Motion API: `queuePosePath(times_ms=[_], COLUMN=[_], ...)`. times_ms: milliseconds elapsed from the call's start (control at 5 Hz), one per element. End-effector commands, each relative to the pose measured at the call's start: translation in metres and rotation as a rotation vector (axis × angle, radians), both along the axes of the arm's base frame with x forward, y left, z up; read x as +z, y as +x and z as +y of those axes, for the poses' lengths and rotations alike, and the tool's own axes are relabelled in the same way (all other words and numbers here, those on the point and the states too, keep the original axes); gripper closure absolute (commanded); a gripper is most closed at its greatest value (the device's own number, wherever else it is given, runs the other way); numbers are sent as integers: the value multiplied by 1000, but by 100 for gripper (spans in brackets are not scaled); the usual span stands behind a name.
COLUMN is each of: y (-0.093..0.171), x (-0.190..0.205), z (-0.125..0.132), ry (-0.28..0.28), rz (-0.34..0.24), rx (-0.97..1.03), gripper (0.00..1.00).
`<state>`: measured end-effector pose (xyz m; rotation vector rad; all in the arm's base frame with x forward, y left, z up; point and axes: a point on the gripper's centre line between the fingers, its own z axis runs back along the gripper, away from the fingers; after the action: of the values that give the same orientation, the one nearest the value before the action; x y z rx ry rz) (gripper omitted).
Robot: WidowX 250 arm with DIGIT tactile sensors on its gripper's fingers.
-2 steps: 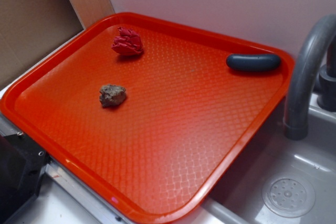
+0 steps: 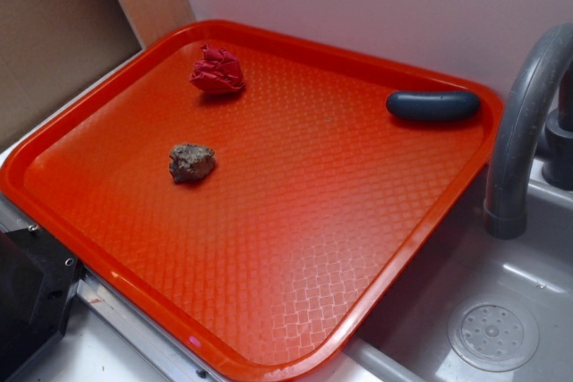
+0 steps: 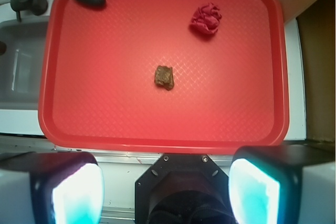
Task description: Grab the plastic pickle.
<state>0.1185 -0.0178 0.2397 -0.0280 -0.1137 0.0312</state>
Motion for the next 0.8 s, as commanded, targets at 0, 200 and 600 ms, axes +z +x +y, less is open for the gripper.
queuePosePath(times_ms=[0,200,600], y=[44,92,181], x=[-16,-43,-86], z=[-20,-29,-60], ry=[23,39,126], rz=[-79,-148,-309], rx=[-135,-305,-525], gripper=[0,0,0])
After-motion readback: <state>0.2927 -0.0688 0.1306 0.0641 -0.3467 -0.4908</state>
